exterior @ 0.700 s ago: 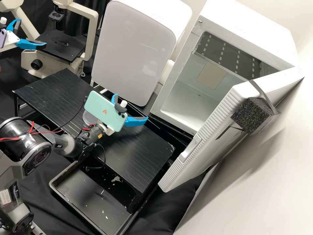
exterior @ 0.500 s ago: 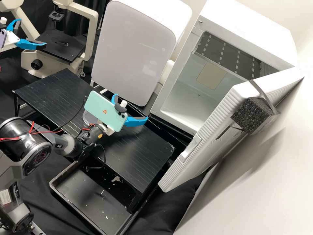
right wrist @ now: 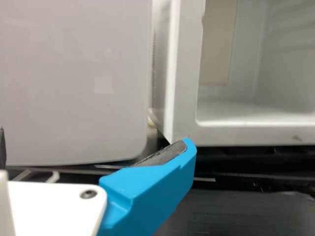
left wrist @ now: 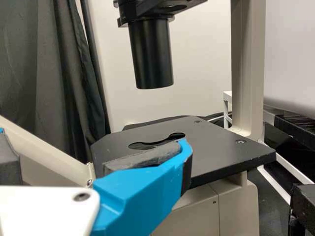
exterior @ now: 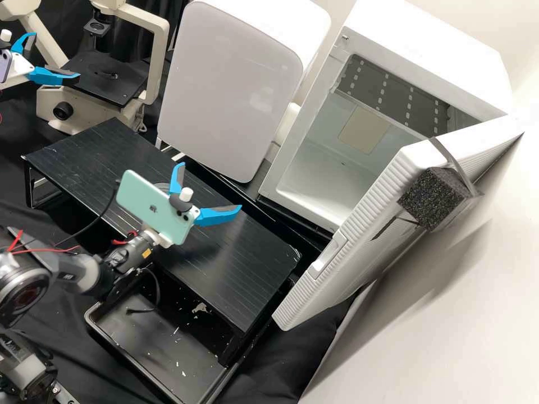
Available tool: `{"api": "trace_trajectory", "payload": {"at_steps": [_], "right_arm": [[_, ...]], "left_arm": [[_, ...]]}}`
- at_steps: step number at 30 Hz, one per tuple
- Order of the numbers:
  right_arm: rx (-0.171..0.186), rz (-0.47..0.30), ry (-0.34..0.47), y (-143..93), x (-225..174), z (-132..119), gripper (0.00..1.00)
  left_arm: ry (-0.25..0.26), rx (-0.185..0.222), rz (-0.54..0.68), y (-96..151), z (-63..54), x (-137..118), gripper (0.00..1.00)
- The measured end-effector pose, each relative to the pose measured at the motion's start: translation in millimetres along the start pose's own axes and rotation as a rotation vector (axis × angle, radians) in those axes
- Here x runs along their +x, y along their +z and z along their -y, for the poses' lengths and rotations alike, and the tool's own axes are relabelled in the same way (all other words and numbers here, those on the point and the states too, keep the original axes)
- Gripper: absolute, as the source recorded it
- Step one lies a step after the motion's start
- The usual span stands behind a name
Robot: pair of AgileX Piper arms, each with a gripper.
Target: Place the petri dish in the incubator
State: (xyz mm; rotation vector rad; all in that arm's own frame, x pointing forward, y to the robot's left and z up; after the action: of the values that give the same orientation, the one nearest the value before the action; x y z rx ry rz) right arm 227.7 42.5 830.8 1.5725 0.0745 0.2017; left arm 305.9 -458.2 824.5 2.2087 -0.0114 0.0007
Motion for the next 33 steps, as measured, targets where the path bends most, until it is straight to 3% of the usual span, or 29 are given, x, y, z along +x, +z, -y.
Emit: {"api": "trace_trajectory", "payload": {"at_steps": [4,10,13,28,33], "right_arm": [[0.008,-0.051,-0.008,-10.1,-28.7,4.6,1.00],[-0.038,-0.092,-0.108,-18.2,-50.8,27.0,1.00],[-0.053,-0.074,-0.138,-15.4,-55.8,33.5,1.00],[-0.050,0.023,-0.225,0.6,-49.5,51.6,1.00],[-0.049,0.023,-0.226,2.3,-44.0,54.1,1.00]], "left_arm": [[0.000,0.000,0.000,0.0,0.0,0.0,1.00],[0.000,0.000,0.000,0.0,0.0,0.0,1.00],[0.000,0.000,0.000,0.0,0.0,0.0,1.00],[0.000,0.000,0.000,0.0,0.0,0.0,1.00],[0.000,0.000,0.000,0.0,0.0,0.0,1.00]]}}
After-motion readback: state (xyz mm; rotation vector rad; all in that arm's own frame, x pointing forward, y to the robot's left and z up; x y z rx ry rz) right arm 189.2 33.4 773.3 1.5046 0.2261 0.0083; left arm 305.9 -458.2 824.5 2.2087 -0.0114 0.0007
